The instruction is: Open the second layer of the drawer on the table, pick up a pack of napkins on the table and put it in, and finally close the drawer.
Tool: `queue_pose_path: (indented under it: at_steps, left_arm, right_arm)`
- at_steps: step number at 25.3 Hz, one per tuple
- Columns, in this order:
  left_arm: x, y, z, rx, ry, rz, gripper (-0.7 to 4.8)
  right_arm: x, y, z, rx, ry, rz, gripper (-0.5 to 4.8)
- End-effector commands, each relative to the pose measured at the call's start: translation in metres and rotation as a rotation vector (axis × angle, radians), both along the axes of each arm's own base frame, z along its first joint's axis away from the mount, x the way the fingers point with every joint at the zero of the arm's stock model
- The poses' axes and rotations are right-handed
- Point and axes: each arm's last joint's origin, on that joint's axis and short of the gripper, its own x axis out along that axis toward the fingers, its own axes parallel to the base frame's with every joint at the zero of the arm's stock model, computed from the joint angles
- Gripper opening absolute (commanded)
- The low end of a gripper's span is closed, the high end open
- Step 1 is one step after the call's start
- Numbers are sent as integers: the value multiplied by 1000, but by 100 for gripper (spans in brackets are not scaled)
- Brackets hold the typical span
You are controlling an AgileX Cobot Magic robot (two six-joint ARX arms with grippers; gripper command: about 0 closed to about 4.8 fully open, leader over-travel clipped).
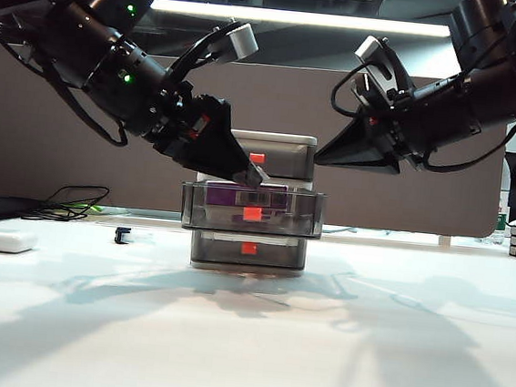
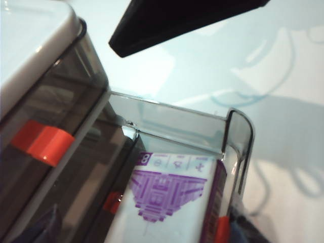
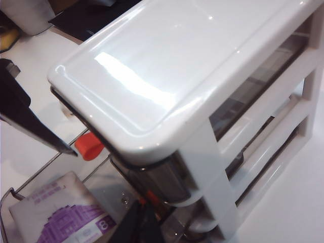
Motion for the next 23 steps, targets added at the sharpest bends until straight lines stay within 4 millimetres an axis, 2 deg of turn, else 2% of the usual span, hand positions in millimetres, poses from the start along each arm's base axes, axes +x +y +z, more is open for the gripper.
queue_pose_path:
  at_steps: [1, 3, 7, 10, 15, 16, 17, 18, 19, 21, 23]
  left_arm:
    - [-2, 0, 10, -17, -33, -7, 412]
    - [-5, 2, 21, -22, -75, 3, 398]
    - [-4, 4, 21, 17, -88, 74, 398]
    - [-13, 7, 29, 25, -67, 75, 398]
    - [-55, 28, 55, 80, 87, 33, 386]
    - [-60, 30, 55, 77, 132, -1, 353]
    - [-66, 31, 52, 72, 210, -51, 273]
    - [-66, 31, 49, 76, 239, -64, 233]
    - [-65, 30, 43, 90, 274, -65, 166]
    - [-61, 28, 38, 92, 289, -70, 139]
    - [-52, 23, 28, 80, 308, -72, 80]
  right_arm:
    - [0, 0, 4, 5, -19, 6, -4]
    - [0, 0, 4, 5, -19, 6, -4]
    - [0, 0, 4, 6, -19, 7, -4]
    - [-5, 1, 13, 32, -29, 51, -4]
    - [-15, -2, 53, 74, -194, 53, -4]
    - [-13, -1, 57, 74, -204, 41, -4]
    - [-8, 0, 60, 69, -205, 26, -4]
    - [-4, 1, 62, 69, -204, 27, -4]
    - [1, 7, 62, 69, -202, 35, -4]
    - [7, 9, 62, 68, -205, 33, -4]
    - [18, 18, 61, 64, -201, 34, -4]
